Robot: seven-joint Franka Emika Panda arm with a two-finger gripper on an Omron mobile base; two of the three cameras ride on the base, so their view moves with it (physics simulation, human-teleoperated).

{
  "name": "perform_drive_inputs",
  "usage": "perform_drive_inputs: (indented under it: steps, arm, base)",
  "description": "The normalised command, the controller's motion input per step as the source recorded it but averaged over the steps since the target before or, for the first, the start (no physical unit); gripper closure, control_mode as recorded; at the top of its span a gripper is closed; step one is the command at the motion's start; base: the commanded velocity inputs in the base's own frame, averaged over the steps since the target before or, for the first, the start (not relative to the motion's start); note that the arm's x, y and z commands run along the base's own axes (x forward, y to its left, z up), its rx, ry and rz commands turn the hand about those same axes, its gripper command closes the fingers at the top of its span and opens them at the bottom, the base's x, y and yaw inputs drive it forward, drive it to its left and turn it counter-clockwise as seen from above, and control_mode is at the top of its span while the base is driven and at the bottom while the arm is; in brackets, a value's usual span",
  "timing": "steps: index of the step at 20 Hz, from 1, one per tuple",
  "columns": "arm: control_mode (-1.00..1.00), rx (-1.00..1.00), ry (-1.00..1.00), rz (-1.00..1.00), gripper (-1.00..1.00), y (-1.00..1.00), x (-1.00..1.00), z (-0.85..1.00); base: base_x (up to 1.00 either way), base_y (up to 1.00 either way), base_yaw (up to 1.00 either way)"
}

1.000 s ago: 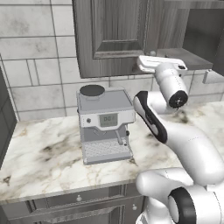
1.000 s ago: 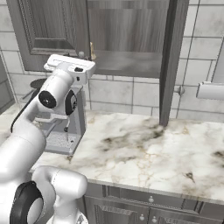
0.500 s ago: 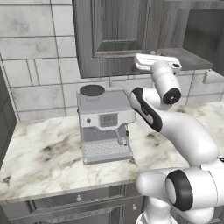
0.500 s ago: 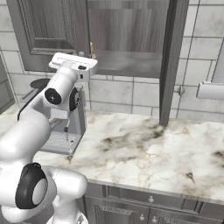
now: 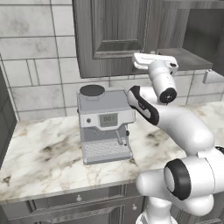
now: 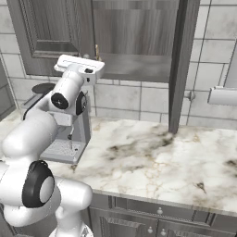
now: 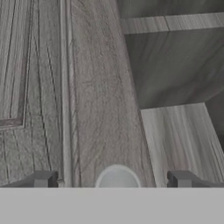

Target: Get the candle and the liquor from the cabinet and move them to the dining counter.

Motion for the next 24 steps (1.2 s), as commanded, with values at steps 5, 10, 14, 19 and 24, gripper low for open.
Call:
perform_drive_inputs:
  steps: [5,10,14,19,24]
  arm:
    - [-1.00,0.00,0.00,0.00,1.00,0.00,0.13,0.00]
    - [-1.00,0.00,0.00,0.00,1.00,0.09,0.04,-0.01]
    - [-1.00,-0.01,0.02,0.00,1.00,0.12,-0.01,-0.08]
    - [-1.00,0.00,0.00,0.00,1.00,0.12,-0.39,-0.06]
    - [-1.00,0.00,0.00,0.03,1.00,0.26,-0.86,0.00]
  base:
    - [0.00,0.00,0.00]
    - [0.00,0.00,0.00]
    - [0.00,0.00,0.00]
    - [0.00,0.00,0.00]
    - [0.00,0.00,0.00]
